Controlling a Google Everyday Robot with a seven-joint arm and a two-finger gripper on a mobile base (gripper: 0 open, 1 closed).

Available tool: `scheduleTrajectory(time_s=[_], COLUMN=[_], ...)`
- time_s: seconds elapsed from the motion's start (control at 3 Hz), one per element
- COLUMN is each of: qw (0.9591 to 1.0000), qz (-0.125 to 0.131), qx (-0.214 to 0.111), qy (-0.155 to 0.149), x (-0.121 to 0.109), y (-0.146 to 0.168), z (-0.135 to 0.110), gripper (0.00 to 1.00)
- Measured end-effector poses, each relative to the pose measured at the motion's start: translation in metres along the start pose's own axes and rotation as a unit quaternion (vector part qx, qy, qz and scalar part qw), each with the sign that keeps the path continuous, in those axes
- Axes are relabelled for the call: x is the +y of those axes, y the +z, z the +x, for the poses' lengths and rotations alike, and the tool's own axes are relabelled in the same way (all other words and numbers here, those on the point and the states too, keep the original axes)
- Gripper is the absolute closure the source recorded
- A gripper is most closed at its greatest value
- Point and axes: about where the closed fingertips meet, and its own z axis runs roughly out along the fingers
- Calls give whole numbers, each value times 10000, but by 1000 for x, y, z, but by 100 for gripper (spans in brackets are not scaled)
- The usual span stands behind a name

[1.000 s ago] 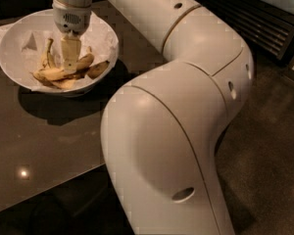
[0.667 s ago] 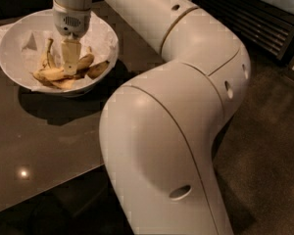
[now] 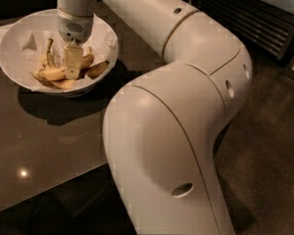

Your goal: Pick banana from white bowl

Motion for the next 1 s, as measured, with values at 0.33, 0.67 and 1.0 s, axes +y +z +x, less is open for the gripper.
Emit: scheduleTrajectory(time_s=[0.33, 0.67, 1.0], qw=[10000, 9999, 10000], qz=[-78, -106, -47], qx=[-44, -46, 58], qy=[33, 32, 41], x=[2, 3, 3], y=[6, 8, 6], z=[3, 5, 10], gripper=[41, 59, 83])
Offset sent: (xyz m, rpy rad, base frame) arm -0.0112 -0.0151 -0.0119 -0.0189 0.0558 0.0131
